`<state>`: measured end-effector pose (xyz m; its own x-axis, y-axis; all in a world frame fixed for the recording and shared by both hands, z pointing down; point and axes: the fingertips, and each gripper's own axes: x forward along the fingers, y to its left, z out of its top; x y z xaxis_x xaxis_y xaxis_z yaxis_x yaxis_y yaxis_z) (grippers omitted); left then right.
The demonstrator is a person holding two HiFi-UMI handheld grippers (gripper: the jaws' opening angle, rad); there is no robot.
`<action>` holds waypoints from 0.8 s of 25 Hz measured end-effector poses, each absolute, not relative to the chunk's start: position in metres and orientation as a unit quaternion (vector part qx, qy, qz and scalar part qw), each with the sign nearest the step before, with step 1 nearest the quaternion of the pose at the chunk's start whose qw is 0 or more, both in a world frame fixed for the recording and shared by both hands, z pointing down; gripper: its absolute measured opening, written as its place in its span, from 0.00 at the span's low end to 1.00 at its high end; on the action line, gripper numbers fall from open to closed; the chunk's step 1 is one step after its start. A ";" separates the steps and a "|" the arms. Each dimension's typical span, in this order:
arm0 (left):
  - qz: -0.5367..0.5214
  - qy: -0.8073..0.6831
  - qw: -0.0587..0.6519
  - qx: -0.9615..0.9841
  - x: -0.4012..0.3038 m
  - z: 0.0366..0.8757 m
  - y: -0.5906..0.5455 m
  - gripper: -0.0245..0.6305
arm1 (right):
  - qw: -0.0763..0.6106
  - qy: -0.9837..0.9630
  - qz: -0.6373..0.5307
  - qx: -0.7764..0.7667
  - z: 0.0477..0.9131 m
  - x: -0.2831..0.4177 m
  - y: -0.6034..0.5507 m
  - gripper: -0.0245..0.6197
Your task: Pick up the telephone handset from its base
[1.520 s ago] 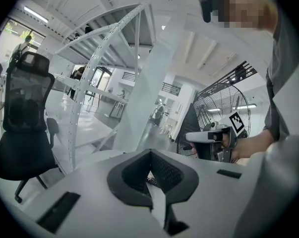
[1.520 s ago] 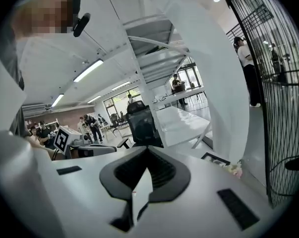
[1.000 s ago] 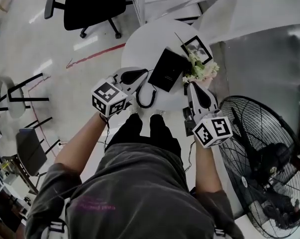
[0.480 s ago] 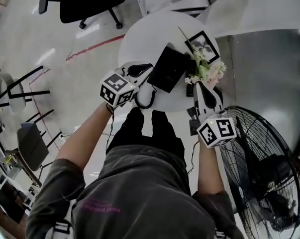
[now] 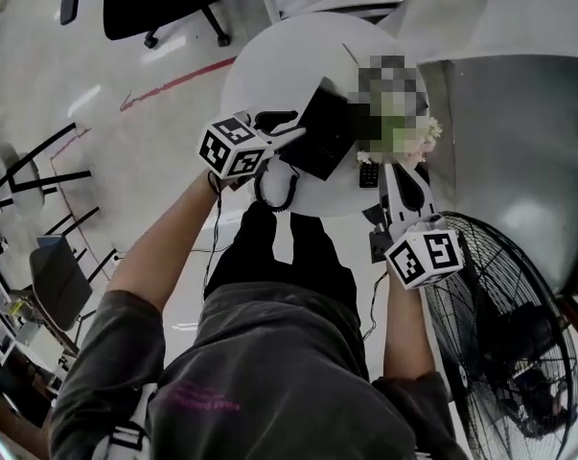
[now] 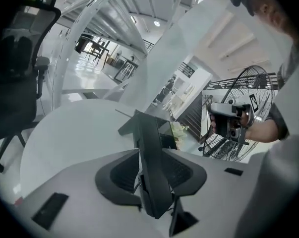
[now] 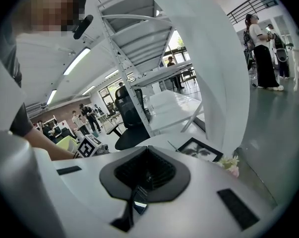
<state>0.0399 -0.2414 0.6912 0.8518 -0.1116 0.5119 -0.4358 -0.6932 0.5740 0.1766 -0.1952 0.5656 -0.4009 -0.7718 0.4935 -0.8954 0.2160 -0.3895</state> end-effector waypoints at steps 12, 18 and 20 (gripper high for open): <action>0.204 -0.102 0.407 0.884 0.049 0.711 -0.238 0.27 | 0.116 -0.768 0.325 0.540 0.581 0.176 -0.187 0.07; 0.185 -0.086 0.426 0.882 0.052 0.710 -0.235 0.23 | 0.120 -0.767 0.329 0.537 0.587 0.171 -0.184 0.07; 0.179 -0.085 0.433 0.879 0.052 0.710 -0.235 0.22 | 0.121 -0.767 0.329 0.537 0.588 0.169 -0.184 0.07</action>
